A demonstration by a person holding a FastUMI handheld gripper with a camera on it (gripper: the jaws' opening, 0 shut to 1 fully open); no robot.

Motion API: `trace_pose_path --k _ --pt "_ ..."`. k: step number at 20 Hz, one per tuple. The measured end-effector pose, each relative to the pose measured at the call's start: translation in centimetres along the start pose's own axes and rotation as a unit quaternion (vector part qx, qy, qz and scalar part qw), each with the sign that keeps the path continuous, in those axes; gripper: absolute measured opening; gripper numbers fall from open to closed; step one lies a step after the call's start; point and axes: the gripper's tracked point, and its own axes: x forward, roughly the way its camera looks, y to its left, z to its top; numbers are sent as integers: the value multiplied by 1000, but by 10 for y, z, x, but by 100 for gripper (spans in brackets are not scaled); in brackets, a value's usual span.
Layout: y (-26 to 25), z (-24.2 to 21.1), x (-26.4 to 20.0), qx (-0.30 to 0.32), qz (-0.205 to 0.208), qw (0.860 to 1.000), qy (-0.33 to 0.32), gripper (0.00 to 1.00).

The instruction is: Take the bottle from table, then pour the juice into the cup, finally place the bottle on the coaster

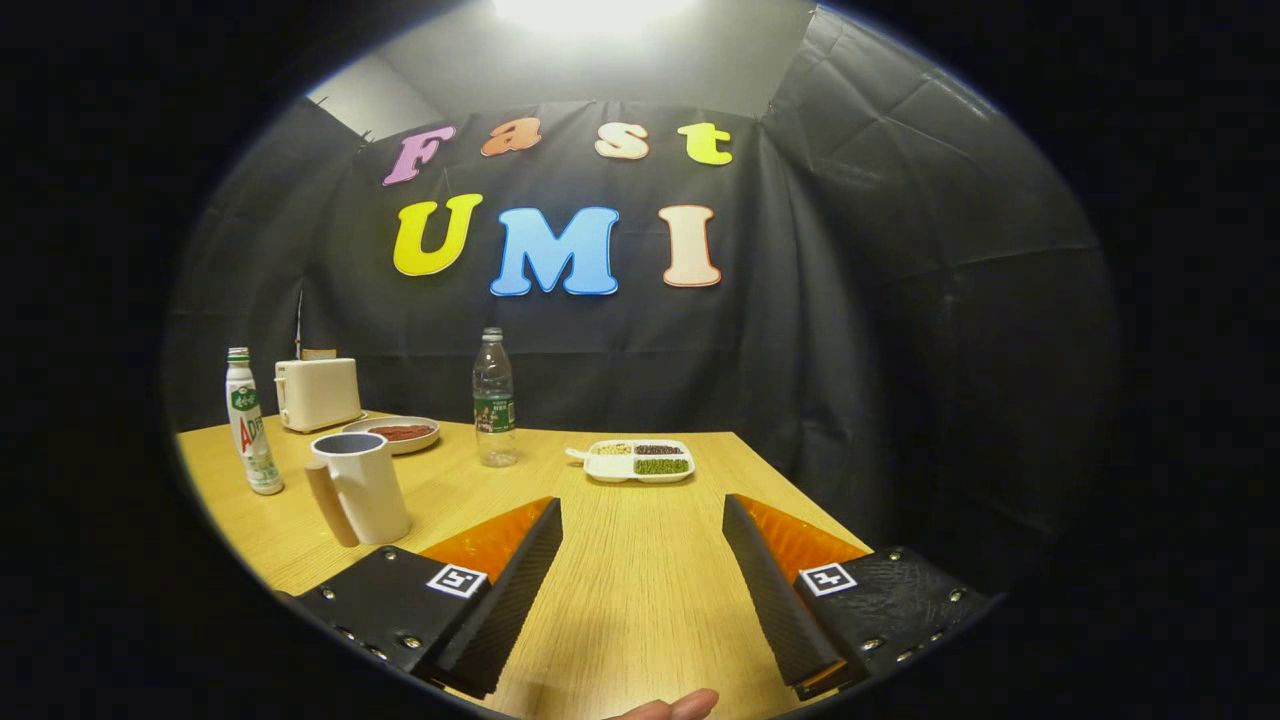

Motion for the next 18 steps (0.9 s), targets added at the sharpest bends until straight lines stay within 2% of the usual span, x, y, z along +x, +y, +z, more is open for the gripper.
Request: trace_pose_path --k 3,5,7,11,15,18 --pt "7 8 24 -10 4 1000 2 98" --pt "19 13 27 -11 15 1000 4 98" --pt "22 15 22 -4 5 1000 13 98" --pt "34 36 -13 39 -37 998 -11 98" --pt "82 50 -50 50 -61 996 -33 98" --pt "130 67 -73 48 -53 996 -49 98"
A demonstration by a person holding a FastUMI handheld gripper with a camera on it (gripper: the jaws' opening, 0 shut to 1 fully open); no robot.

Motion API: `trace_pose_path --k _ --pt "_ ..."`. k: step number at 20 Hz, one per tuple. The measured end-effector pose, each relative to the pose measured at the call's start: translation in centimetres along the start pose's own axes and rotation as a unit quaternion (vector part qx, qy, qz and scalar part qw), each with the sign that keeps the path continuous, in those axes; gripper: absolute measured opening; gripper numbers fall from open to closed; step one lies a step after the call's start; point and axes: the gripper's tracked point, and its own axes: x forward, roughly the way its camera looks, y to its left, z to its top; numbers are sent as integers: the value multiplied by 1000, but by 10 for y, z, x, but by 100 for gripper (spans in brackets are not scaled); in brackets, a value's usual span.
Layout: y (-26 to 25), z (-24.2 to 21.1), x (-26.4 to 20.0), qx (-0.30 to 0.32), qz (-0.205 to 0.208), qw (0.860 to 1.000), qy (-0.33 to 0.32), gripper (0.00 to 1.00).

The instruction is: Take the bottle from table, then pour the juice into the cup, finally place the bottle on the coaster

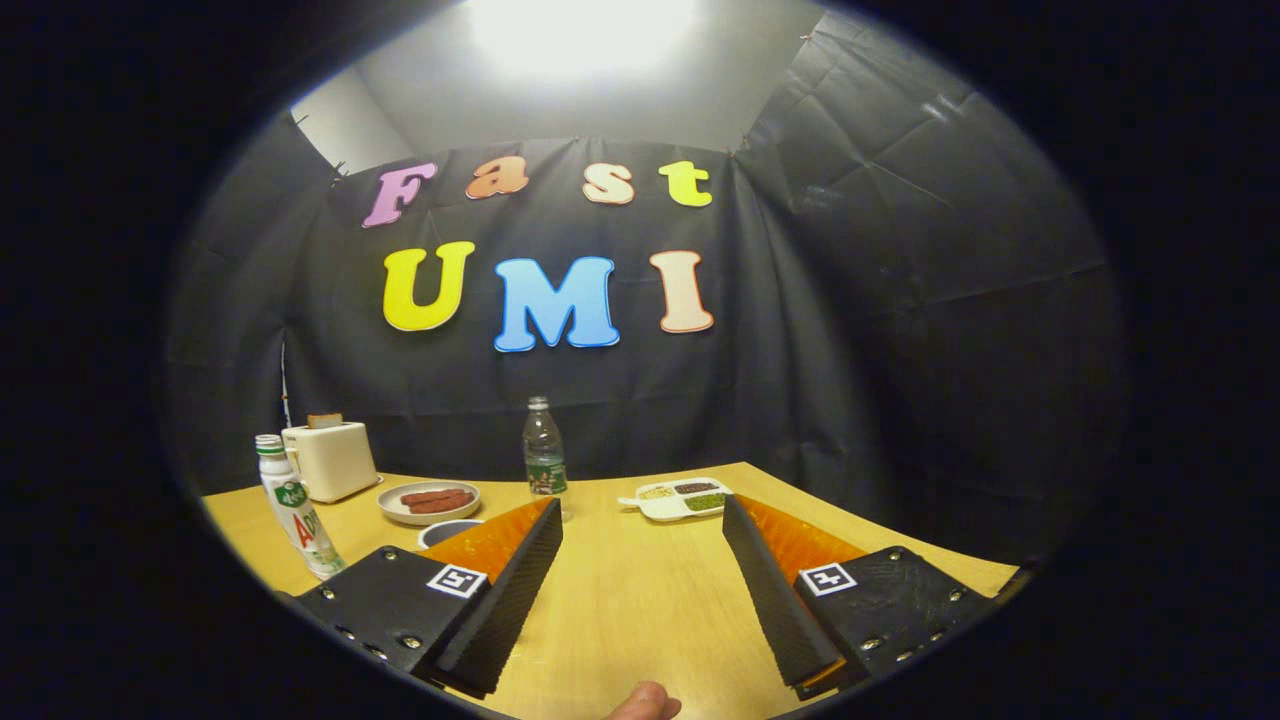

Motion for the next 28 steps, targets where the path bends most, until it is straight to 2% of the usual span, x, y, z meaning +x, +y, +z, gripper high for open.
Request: trace_pose_path --k 5,8,13,20,28 --pt "77 -8 -26 -6 30 999 13 98" --pt "142 -13 -38 8 87 996 5 98" --pt "208 -28 -50 -1 141 990 18 98" --pt "273 -57 -40 9 200 979 38 98" --pt "316 -84 -5 0 228 971 68 98"
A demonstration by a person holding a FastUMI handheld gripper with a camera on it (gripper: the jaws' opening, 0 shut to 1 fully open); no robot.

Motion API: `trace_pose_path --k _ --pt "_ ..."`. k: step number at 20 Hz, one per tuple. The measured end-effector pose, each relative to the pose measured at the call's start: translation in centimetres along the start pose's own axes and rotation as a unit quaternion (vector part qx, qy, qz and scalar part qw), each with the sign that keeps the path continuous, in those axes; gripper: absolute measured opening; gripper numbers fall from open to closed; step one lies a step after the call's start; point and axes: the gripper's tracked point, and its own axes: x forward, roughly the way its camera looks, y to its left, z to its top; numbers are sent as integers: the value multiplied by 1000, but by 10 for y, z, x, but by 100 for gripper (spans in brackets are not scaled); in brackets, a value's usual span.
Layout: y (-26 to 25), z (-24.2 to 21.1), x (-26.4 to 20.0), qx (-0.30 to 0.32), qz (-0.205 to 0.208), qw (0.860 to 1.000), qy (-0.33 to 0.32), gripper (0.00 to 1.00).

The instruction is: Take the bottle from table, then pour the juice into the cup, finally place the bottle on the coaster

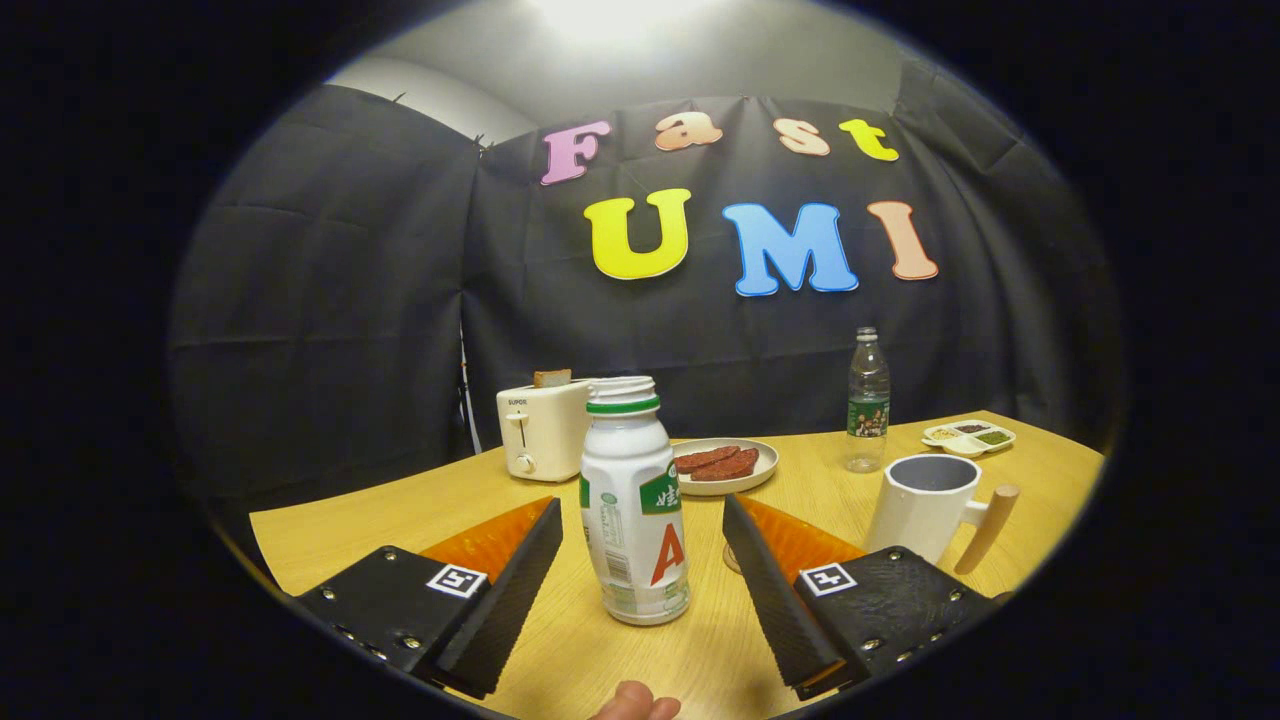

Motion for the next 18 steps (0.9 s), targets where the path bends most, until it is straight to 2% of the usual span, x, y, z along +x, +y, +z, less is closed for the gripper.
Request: trace_pose_path --k 8,12,14,15,18 --pt "14 -9 41 -2 30 999 12 98" --pt "10 -19 55 -18 21 999 28 98" --pt "11 -19 56 -18 16 999 25 77" --pt "10 -19 56 -16 13 999 25 72" --pt "12 -20 52 -4 8 1000 26 67"
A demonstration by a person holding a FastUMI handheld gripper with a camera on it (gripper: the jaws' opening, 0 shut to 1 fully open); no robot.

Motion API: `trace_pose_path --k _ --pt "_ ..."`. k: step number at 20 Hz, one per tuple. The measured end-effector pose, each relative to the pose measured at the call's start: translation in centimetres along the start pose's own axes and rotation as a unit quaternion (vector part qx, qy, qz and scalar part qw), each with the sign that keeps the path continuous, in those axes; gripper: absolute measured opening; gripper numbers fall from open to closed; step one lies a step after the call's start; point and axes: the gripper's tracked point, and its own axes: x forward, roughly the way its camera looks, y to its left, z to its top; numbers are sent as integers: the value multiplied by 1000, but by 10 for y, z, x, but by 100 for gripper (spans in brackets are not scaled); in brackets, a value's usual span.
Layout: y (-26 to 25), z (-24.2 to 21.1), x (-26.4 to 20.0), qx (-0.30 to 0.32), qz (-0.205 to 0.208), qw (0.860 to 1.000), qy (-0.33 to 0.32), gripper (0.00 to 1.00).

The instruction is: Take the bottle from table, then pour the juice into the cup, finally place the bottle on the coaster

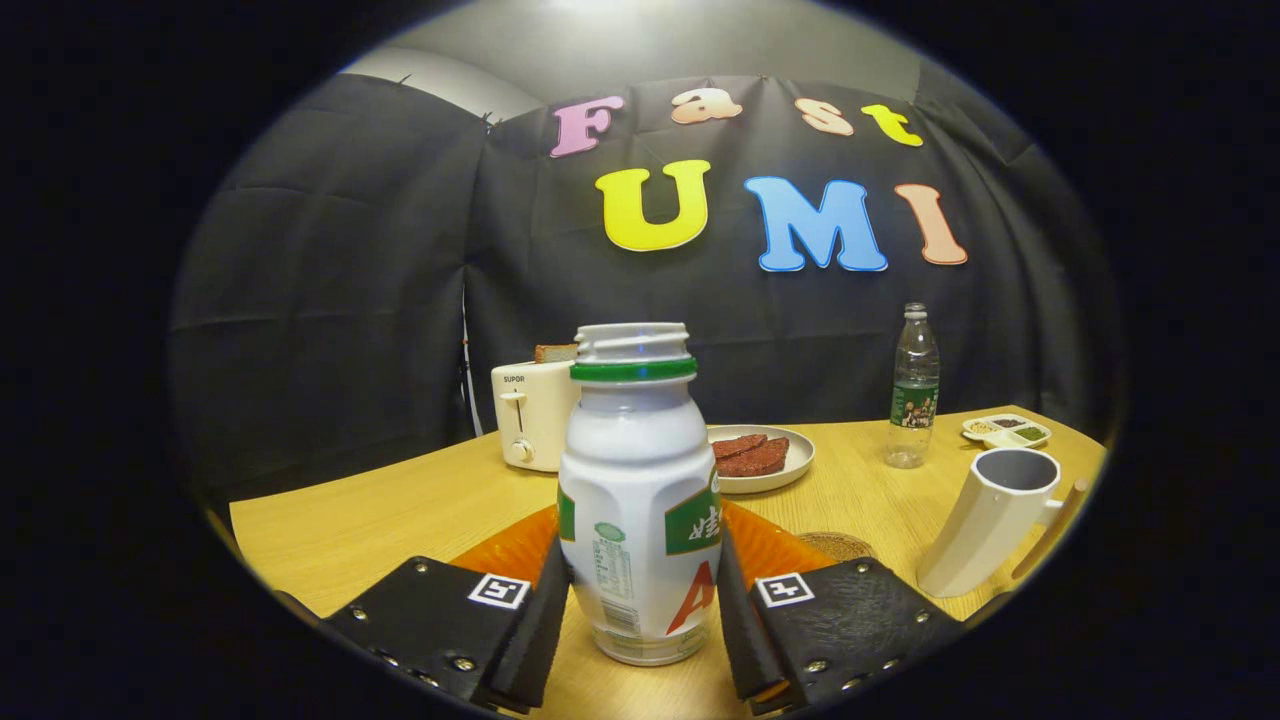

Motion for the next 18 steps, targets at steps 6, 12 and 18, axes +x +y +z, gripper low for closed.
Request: trace_pose_path --k 6,12,18 --pt "-5 6 -4 8 -26 1000 8 67" --pt "-11 32 -6 72 -30 997 -12 67" --pt "-14 49 -4 197 -26 980 -33 67"
